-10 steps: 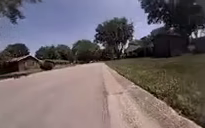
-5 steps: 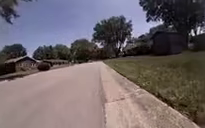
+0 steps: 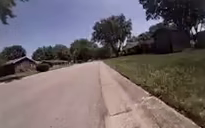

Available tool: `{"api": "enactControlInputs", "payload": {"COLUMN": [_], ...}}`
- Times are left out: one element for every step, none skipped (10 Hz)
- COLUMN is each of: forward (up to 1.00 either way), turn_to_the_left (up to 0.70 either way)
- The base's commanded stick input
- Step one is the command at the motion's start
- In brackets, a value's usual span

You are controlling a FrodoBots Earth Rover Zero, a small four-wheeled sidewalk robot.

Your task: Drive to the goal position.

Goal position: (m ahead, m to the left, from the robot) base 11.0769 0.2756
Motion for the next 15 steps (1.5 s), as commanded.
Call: {"api": "enactControlInputs", "payload": {"forward": [0.70, 0.70, 0.70, 0.70, 0.70, 0.70, 0.70, 0.70, 0.70, 0.70, 0.70, 0.70, 0.70, 0.70, 0.70], "turn_to_the_left": [0.00, 0.00, 0.00, 0.00, 0.00, 0.00, 0.00, 0.00, 0.00, 0.00, 0.00, 0.00, 0.35, 0.35, 0.35]}}
